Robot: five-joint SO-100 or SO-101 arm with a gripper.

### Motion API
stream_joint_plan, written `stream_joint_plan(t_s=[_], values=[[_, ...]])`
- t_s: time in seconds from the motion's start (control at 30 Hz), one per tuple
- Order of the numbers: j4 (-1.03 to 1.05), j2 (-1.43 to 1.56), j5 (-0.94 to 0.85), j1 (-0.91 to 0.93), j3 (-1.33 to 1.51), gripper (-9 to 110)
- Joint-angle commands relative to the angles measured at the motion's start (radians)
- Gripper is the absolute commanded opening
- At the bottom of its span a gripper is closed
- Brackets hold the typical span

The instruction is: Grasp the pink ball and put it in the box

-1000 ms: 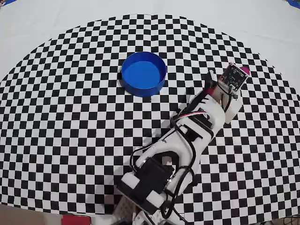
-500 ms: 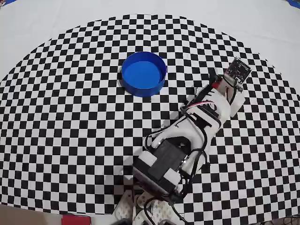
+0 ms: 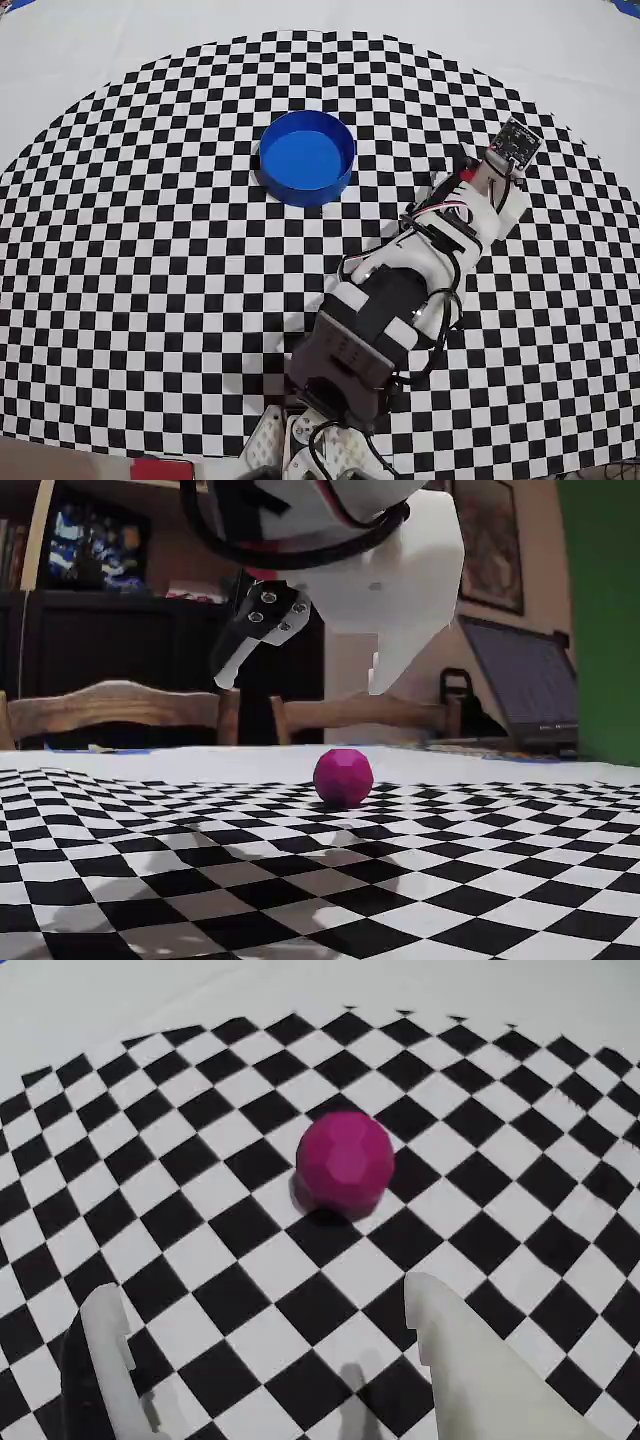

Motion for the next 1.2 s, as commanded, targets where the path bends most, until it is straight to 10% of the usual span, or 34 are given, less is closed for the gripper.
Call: stream_joint_plan(t_s=[0.0, 1.17], values=[[-0.021, -0.014, -0.002, -0.005, -0.060, 33], [-0.021, -0.150, -0.006, 0.037, -0.206, 33]])
